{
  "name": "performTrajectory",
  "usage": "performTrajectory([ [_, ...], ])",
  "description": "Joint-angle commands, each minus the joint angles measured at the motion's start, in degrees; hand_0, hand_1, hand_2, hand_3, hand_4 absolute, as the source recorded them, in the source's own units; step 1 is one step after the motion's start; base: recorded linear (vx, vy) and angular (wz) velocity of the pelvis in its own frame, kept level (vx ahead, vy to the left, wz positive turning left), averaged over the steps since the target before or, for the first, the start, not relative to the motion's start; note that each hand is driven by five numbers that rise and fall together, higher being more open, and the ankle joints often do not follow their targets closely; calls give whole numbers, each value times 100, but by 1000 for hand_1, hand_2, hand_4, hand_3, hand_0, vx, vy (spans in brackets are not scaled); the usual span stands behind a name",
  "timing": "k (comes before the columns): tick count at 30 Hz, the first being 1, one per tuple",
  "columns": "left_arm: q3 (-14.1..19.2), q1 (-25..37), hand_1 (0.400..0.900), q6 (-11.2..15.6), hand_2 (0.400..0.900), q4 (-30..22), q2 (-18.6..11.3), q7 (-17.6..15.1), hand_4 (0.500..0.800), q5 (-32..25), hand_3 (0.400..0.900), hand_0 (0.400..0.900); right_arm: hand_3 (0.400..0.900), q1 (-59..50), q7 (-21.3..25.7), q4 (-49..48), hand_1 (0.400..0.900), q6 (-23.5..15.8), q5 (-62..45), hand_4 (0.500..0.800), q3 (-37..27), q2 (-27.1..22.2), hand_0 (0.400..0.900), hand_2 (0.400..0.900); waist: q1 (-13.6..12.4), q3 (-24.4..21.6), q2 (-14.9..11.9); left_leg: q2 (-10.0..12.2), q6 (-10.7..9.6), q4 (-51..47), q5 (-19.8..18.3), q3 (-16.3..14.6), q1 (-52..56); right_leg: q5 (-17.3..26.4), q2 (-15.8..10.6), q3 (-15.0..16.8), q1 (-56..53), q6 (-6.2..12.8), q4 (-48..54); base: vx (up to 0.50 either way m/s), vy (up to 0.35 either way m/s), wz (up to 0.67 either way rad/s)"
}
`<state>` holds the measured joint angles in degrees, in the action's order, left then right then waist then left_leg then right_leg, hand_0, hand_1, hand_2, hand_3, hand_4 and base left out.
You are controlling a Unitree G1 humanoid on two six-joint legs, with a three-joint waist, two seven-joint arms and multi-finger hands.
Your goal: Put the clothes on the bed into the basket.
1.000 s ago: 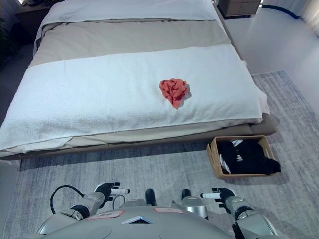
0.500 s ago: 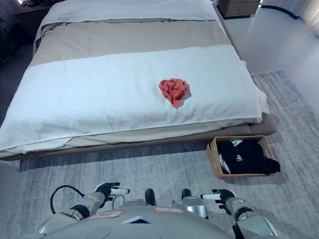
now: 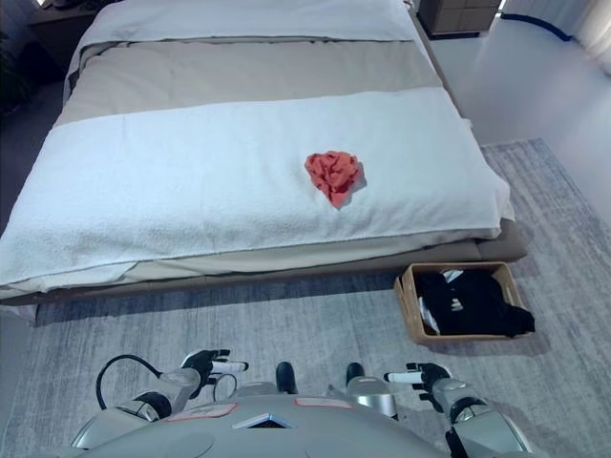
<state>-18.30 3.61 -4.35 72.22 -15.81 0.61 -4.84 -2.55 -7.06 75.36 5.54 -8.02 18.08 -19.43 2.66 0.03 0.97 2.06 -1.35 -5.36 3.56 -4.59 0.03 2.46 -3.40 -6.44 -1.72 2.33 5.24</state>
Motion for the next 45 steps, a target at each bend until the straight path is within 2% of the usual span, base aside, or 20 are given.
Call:
performTrajectory([
  [1,202,490,900,63,900,302,-207,-31,800,-5,900,900,900,-267,-13,213,900,-106,103,800,214,-262,900,900,-107,283,-163,9,-168,36,-708,104,441,-474,86,-123,-31,129,-146,16,-117,11],
  [8,363,435,900,19,900,386,-256,-9,800,-178,900,900,900,-352,-19,115,900,-110,49,800,235,-379,900,900,-163,443,-221,47,-211,729,-820,243,25,-647,191,-99,160,-40,-467,-24,-131,4],
  [10,405,377,900,16,900,409,-240,11,800,-217,900,900,900,-360,-25,67,900,-111,52,800,235,-450,900,900,-184,476,-221,-40,-227,1109,-905,308,-101,-695,224,-57,116,-98,-440,22,-151,5],
  [13,363,423,900,34,900,368,-201,44,800,-291,900,900,900,-391,-30,15,900,-119,24,800,216,-567,900,900,-194,630,-217,-286,-289,1841,-939,421,-484,-698,168,-117,52,-148,-397,-32,-99,19],
  [17,301,469,900,38,900,325,-189,69,800,-328,900,900,900,-429,10,7,900,-125,-49,800,179,-639,900,900,-214,693,-164,-502,-208,1600,-680,581,-1099,-727,165,-270,94,-168,-407,-30,-58,21],
  [20,246,447,900,54,900,318,-184,45,800,-345,900,900,900,-462,49,18,900,-132,-53,800,228,-641,900,900,-274,676,-143,-353,-219,1130,-161,677,-1624,-769,232,-234,99,-172,-402,78,-26,-12],
  [26,239,347,900,83,900,285,-179,24,800,-403,900,900,900,-501,62,19,900,-164,-53,800,303,-629,900,900,-424,728,-43,-124,-302,276,369,761,-1734,-983,438,110,-244,-191,-325,173,33,-33],
  [29,256,313,900,83,900,279,-220,26,800,-400,900,900,900,-480,6,34,900,-157,-9,800,330,-608,900,900,-485,666,-37,-36,-331,223,523,816,-1662,-1135,444,325,-484,-146,-306,231,121,-52],
  [31,259,305,900,87,900,278,-241,20,800,-404,900,900,900,-445,-45,57,900,-154,15,800,335,-557,900,900,-516,563,-85,-51,-271,299,553,914,-1579,-1204,371,426,-636,-97,-291,295,191,-36],
  [34,221,369,900,99,900,269,-330,16,800,-376,900,900,900,-411,-79,90,900,-142,13,800,308,-468,900,900,-497,454,-229,-179,-135,584,387,841,-1603,-1312,152,522,-651,34,-497,256,234,-21],
  [37,157,490,900,122,900,213,-428,5,800,-327,900,900,900,-422,-101,83,900,-148,-6,800,284,-360,900,900,-513,295,-391,-393,10,1018,63,630,-1723,-1250,-89,589,-518,270,-856,232,264,-24],
  [41,76,575,900,109,900,106,-541,-4,800,-282,900,900,900,-454,-123,-8,900,-140,-50,800,282,-239,900,900,-461,188,-486,-494,195,973,-166,552,-1537,-850,-147,708,-54,442,-1852,205,262,-12],
  [44,36,685,900,91,900,80,-617,-41,800,-275,900,900,900,-525,-130,-59,900,-143,-67,800,309,-160,900,900,-331,317,-519,-597,334,853,-252,645,-1241,-160,-78,715,372,503,-3027,140,245,11],
  [45,30,709,900,86,900,69,-637,-47,800,-279,900,900,900,-548,-123,-70,900,-150,-70,800,323,-157,900,900,-304,393,-496,-598,360,807,-265,680,-1129,-84,-42,695,511,493,-3320,126,209,12],
])
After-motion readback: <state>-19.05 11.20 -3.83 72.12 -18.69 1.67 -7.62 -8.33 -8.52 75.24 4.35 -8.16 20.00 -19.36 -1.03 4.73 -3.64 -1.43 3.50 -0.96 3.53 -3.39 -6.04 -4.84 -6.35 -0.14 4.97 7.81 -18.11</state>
